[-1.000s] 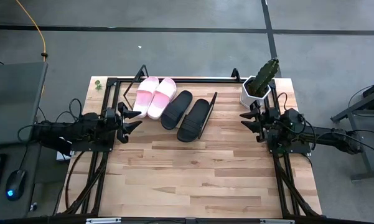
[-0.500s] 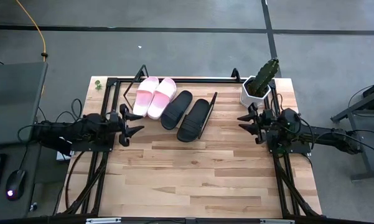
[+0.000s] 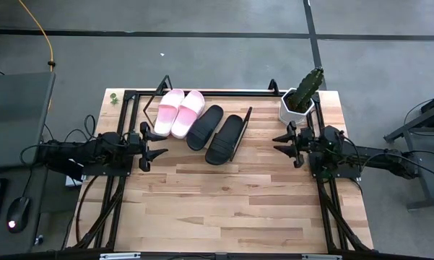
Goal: Pick and place slides into the shelf
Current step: Return to Home Position
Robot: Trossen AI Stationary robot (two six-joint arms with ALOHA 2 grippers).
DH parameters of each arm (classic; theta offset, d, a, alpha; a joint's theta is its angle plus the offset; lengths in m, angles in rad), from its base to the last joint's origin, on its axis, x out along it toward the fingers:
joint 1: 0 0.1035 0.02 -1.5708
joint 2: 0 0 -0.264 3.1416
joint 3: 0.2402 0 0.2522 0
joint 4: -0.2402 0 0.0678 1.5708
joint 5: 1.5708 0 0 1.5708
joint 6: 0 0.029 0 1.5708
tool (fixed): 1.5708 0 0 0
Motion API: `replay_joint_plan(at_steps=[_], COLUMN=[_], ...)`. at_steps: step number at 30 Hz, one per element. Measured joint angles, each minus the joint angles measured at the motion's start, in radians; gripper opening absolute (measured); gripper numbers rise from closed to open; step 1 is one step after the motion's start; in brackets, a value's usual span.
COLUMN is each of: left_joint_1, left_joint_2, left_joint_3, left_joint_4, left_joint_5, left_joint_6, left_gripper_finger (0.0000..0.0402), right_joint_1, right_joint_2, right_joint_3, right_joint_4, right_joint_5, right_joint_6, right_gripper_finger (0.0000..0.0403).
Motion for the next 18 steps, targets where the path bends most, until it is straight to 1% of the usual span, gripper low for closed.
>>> replay_joint_plan(at_steps=[4,5,10,14,18], left_joint_1=[0.0,0.0,0.0,0.0,0.0], left_joint_2=[0.0,0.0,0.0,0.0,0.0], left_joint_3=[0.0,0.0,0.0,0.0,0.0], left_joint_4=[0.0,0.0,0.0,0.0,0.0], left_joint_5=[-0.001,-0.001,-0.003,-0.003,-0.003], left_joint_6=[0.0,0.0,0.0,0.0,0.0], left_gripper_finger=[0.0211,0.0211,0.0211,0.0211,0.0211], right_joint_1=[0.0,0.0,0.011,0.062,0.144], right_joint_2=[0.0,0.0,0.0,0.0,0.0], right_joint_3=[0.0,0.0,0.0,0.0,0.0], right_joint_4=[-0.007,-0.009,-0.067,-0.086,-0.084], right_joint_5=[0.155,0.169,0.172,0.245,0.342], right_joint_6=[0.027,0.026,0.025,0.029,0.015], right_gripper_finger=[0.013,0.013,0.013,0.013,0.013])
